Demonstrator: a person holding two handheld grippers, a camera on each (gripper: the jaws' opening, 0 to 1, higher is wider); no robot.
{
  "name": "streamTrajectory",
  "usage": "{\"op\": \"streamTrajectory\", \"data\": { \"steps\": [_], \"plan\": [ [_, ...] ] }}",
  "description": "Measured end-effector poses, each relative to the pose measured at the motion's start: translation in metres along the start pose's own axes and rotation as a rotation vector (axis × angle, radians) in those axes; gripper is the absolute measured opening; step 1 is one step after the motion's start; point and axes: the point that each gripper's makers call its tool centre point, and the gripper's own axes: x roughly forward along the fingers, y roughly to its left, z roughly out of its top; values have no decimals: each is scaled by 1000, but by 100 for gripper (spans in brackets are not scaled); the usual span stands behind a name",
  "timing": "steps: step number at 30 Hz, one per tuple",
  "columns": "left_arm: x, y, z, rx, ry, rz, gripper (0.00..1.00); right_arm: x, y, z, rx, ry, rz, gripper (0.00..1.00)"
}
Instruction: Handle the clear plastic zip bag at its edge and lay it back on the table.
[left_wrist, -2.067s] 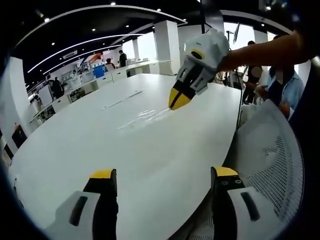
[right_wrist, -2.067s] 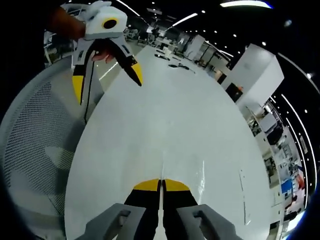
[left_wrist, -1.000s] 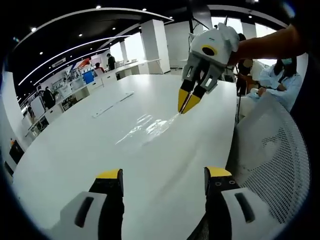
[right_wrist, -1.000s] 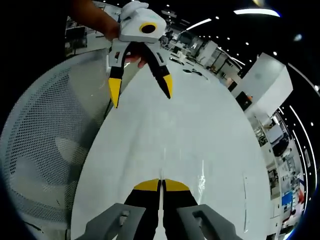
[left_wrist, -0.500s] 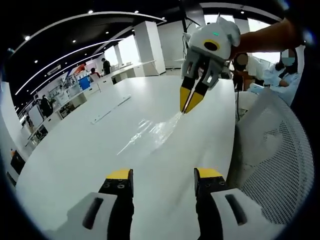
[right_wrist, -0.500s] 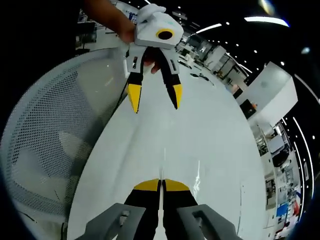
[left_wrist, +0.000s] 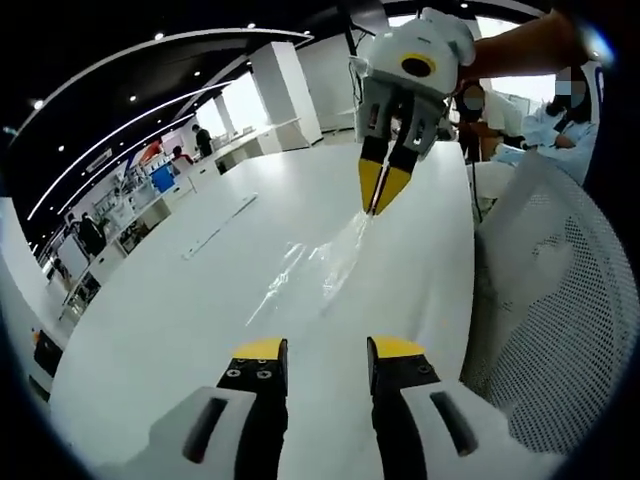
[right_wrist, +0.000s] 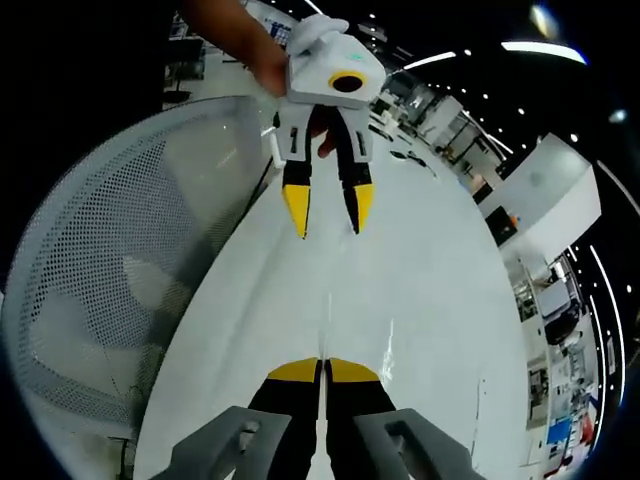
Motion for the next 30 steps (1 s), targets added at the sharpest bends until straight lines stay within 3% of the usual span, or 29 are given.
{"op": "streamTrajectory", "data": {
  "steps": [11,18,24,30],
  "plan": [
    [6,8,-3,111,34,5,15,-2,4,5,6,-25,19,0],
    [9,9,-2,141,45,-5,4,-3,3,5,13,-29,14,0],
    [9,8,0,117,38,-22,0,-2,0,3,41,-37,0,0],
    [9,5,6,96,20,-35,0,1,6,0,124,-44,17,0]
  ]
}}
